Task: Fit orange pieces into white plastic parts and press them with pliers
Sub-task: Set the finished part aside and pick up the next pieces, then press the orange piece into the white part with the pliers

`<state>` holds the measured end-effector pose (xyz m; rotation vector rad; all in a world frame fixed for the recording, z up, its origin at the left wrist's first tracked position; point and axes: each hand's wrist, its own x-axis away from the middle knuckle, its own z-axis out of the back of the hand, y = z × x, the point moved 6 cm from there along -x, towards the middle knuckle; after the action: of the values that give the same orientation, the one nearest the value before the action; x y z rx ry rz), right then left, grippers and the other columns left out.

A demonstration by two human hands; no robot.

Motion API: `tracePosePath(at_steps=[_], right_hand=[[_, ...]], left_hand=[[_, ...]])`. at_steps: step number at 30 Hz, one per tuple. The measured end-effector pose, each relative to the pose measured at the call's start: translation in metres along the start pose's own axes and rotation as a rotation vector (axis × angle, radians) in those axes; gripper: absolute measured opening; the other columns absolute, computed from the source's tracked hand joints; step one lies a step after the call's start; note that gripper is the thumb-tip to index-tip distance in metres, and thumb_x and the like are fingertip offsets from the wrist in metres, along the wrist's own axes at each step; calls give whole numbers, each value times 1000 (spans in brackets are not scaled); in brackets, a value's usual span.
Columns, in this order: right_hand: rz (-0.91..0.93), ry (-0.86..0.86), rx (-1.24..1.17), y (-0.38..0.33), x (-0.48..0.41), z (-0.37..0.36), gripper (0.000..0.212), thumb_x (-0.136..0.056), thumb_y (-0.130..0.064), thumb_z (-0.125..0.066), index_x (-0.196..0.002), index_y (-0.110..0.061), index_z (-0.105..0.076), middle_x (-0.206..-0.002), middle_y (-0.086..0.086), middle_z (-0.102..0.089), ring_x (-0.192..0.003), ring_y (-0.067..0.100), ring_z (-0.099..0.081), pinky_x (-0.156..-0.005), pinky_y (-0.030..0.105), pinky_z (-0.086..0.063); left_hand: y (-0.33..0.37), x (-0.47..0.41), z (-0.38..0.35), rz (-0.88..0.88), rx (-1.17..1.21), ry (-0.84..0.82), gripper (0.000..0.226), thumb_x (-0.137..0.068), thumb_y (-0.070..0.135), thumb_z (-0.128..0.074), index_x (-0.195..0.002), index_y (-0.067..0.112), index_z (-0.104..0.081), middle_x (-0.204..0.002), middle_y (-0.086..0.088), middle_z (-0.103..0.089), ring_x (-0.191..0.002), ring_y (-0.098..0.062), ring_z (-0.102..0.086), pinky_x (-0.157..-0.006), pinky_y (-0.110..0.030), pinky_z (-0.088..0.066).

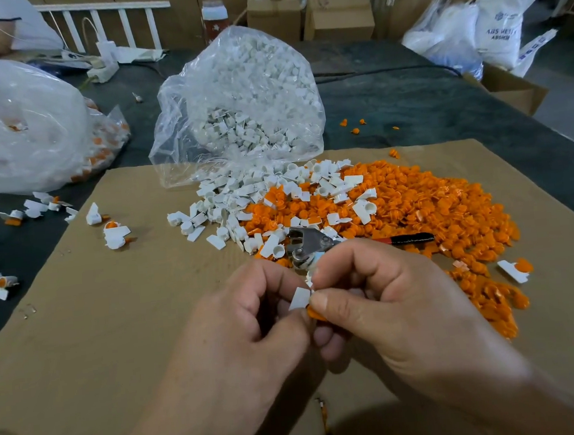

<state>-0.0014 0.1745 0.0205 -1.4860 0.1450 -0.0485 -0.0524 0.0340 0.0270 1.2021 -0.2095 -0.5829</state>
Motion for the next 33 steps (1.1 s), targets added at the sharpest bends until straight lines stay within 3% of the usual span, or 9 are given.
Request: tracePosePath(at_steps=[5,8,10,13,17,22,24,27,33], right_hand=[[-35,-25,-4,-1,1,-1,15,-84,-21,-65,-93,-32,-67,-74,7,-70,-64,24,-70,-57,42,-59],[-44,-34,30,-4,2,-2,19,-84,-22,-64,-96,-37,-66,-78,5,-71,-64,23,-70,-57,43,-60],[-43,-27,104,-5,3,0,21,-88,-23,-64,-99,-40,-64,-81,3,-71,-65,20,-70,-58,40,-60],[42,55,417,-11,6,6,16,-91,-35,-61,-104,-44,-59,-90,-11,-66,-75,8,-66,-64,23,-57],[171,251,942,-26,5,22,28,-87,-52,-46,-110,-39,-56,-104,-25,-52,-100,-4,-46,-79,8,-38],[103,256,1230,-23,2,28,42,-91,-41,-52,-132,-30,-49,-129,-11,-46,-123,9,-33,-97,27,-33],[-23,149,1368,-12,1,28,55,-92,-42,-47,-143,-34,-30,-144,-9,-29,-136,15,-18,-109,39,-26],[-135,48,1441,0,0,33,63,-93,-49,-35,-147,-38,-7,-154,-9,-7,-144,15,-1,-116,40,-14],[-134,64,1532,-3,-2,45,63,-91,-48,-36,-144,-40,-5,-150,-12,-21,-138,14,-16,-109,41,-18]], left_hand=[[-3,-3,1,-35,-3,-27,22,-68,36,-67,-89,42,-67,-69,8,-68,-59,-9,-61,-55,-27,-51],[-7,-3,-1,-16,77,-110,32,-64,47,-69,-95,41,-68,-75,3,-71,-68,-19,-68,-62,-40,-57],[-6,-3,-1,-45,56,-136,31,-67,50,-66,-96,40,-68,-77,4,-72,-67,-18,-67,-59,-41,-56],[-8,-5,2,-18,60,-92,32,-64,53,-67,-93,39,-69,-71,6,-68,-60,-14,-64,-54,-32,-54],[-17,-12,7,142,404,23,17,-64,18,-74,-80,22,-75,-63,-8,-60,-52,-17,-60,-46,-24,-49],[-19,-12,7,265,641,37,13,-63,9,-70,-75,12,-74,-61,-10,-57,-48,-13,-56,-38,-22,-44],[-17,-12,7,276,658,20,13,-63,9,-70,-75,12,-73,-61,-10,-57,-48,-12,-55,-39,-21,-44],[-18,-13,7,290,659,0,12,-63,9,-69,-73,13,-73,-59,-12,-56,-46,-13,-54,-40,-21,-44],[-21,-13,8,292,665,5,12,-64,10,-70,-74,13,-73,-60,-10,-55,-49,-14,-54,-40,-22,-45]])
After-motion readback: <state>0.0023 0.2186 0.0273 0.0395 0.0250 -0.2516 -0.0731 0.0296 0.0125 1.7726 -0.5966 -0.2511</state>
